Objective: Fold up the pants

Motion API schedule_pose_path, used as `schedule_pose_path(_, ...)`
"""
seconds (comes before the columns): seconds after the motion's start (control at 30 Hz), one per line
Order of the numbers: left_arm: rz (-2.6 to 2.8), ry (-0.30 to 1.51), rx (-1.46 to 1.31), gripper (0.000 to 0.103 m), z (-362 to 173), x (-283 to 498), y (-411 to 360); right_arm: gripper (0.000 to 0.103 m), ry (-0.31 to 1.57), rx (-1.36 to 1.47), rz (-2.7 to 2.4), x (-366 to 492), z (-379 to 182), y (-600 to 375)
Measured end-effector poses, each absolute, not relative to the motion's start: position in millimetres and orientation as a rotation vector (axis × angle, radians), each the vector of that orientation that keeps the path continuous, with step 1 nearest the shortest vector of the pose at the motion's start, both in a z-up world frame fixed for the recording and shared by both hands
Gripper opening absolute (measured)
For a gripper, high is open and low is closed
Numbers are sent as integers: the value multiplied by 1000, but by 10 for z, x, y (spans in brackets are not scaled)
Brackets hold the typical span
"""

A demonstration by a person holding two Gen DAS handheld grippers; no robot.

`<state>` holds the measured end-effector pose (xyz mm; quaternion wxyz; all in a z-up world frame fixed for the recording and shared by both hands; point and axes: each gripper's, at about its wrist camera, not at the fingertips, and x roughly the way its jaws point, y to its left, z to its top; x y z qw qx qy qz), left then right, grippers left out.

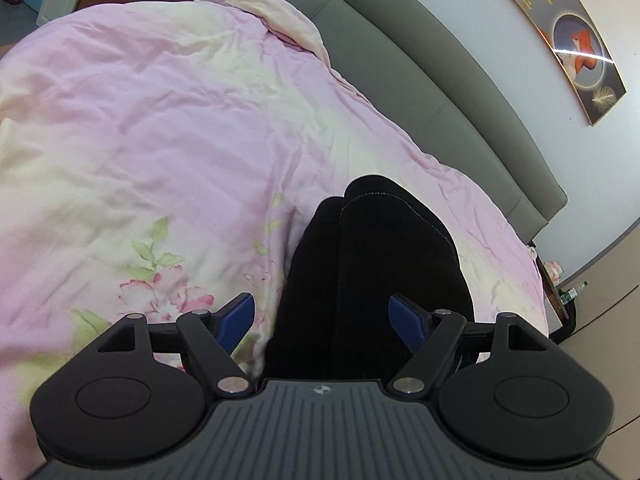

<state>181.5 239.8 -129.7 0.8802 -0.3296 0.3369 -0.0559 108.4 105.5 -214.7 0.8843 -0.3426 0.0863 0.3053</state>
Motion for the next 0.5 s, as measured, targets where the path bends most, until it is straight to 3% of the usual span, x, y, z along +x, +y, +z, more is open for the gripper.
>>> schedule_pose_path(0.5, -245, 800, -585, 90, -1361, 2003, 1853, 55, 302, -441, 499, 1384, -1566, -44)
